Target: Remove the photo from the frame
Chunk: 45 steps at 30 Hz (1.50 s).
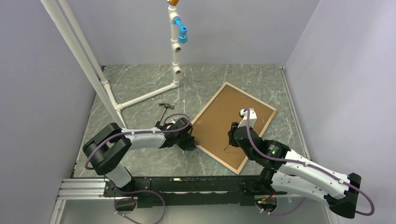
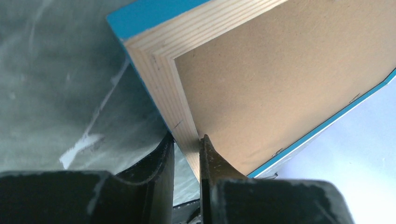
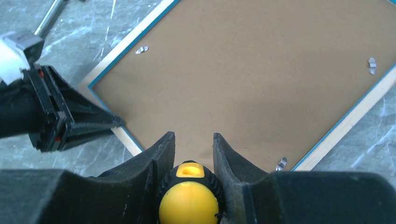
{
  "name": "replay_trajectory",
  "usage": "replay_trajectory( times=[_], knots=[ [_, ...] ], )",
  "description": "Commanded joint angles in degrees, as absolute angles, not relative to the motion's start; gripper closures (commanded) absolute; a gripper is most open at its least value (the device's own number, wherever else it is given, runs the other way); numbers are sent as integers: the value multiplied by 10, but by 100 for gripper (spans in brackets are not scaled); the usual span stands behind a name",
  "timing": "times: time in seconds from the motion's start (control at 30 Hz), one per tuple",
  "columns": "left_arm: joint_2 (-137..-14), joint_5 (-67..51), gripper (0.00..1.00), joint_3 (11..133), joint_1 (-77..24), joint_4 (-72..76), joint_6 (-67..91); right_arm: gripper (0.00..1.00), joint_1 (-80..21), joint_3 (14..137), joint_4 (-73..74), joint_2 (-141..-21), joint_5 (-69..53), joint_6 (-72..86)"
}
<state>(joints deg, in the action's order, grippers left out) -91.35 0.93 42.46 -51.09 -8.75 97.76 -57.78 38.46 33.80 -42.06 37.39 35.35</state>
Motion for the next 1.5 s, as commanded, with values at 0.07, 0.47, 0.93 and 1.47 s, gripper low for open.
replay_trajectory(
  times=[0.07, 0.47, 0.93, 1.47],
  knots=[
    [-943, 76, 100, 406, -453, -152, 767, 100, -577, 390, 311, -427, 353, 343],
    [-866, 44, 100, 359, -374, -56, 569, 100, -579, 381, 246, -472, 259, 290],
    [-898, -23, 100, 317, -352, 42, 588, 100, -643, 470, 154, -628, 259, 272],
    [-924, -60, 100, 288, -349, 110, 619, 100, -650, 532, 94, -734, 290, 233]
  ],
)
